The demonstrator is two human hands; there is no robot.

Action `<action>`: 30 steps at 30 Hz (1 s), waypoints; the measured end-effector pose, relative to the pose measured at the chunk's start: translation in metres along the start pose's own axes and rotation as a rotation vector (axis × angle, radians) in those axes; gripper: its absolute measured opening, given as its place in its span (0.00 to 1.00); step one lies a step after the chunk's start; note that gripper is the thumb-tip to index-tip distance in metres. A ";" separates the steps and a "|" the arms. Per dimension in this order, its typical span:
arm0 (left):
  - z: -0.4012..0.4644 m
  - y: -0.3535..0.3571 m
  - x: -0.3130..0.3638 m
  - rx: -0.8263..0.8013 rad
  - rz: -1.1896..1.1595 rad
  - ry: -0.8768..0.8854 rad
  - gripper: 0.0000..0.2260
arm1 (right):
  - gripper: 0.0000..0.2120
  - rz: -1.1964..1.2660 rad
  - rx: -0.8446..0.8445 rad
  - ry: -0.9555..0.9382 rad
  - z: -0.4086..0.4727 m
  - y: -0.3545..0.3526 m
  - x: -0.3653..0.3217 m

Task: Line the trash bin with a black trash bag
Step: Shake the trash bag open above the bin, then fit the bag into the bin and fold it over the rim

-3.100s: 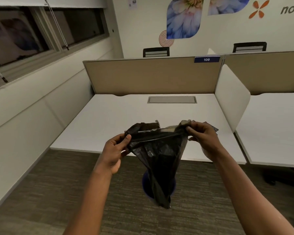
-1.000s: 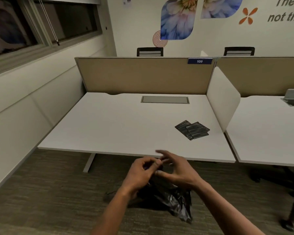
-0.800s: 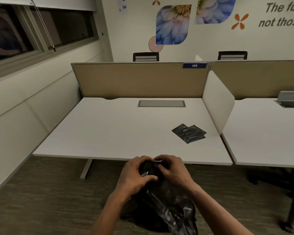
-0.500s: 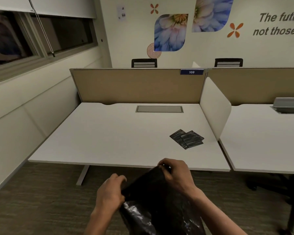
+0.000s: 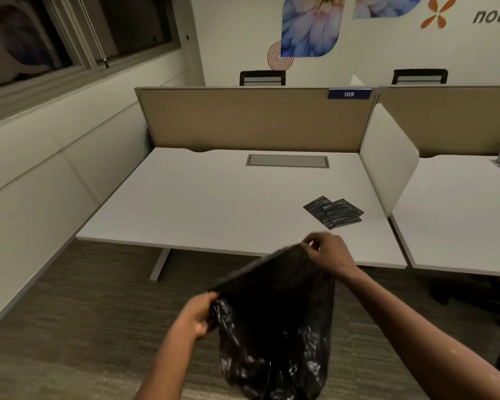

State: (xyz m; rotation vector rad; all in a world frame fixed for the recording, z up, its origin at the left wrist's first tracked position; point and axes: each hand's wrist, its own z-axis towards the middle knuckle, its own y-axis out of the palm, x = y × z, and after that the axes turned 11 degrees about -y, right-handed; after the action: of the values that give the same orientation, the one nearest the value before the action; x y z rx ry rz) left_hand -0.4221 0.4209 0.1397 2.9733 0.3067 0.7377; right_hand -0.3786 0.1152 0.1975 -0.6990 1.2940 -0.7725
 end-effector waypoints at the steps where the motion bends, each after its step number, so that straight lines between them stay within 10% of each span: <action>1: -0.007 0.008 0.009 -0.036 -0.107 0.040 0.09 | 0.07 0.032 0.082 -0.010 0.006 -0.009 -0.007; 8: -0.090 0.043 0.037 0.484 -0.154 1.313 0.07 | 0.06 0.167 0.989 -0.467 -0.030 -0.062 -0.079; 11: -0.078 0.038 -0.003 0.597 0.108 1.630 0.09 | 0.05 0.138 1.050 -0.630 -0.077 -0.028 -0.073; 13: -0.044 0.031 -0.043 0.547 0.410 1.469 0.06 | 0.13 0.054 0.705 -0.555 -0.113 0.014 -0.042; 16: 0.010 0.006 -0.097 0.368 0.891 0.698 0.09 | 0.18 -0.046 -0.207 -0.150 -0.161 0.068 0.007; 18: 0.032 -0.013 -0.117 0.343 1.099 0.441 0.16 | 0.20 -0.001 -0.490 0.072 -0.184 0.097 0.026; 23: 0.041 -0.029 -0.108 0.321 0.943 0.386 0.07 | 0.15 0.055 -0.583 0.234 -0.195 0.105 0.050; 30: 0.029 -0.014 -0.054 0.278 0.228 0.433 0.10 | 0.11 0.567 -0.145 0.265 -0.141 0.062 0.051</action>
State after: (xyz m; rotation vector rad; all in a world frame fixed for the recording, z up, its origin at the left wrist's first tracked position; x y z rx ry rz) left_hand -0.4576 0.4227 0.0877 3.1057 0.0928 1.4849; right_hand -0.5067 0.1055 0.0976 -0.3149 1.6989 -0.3137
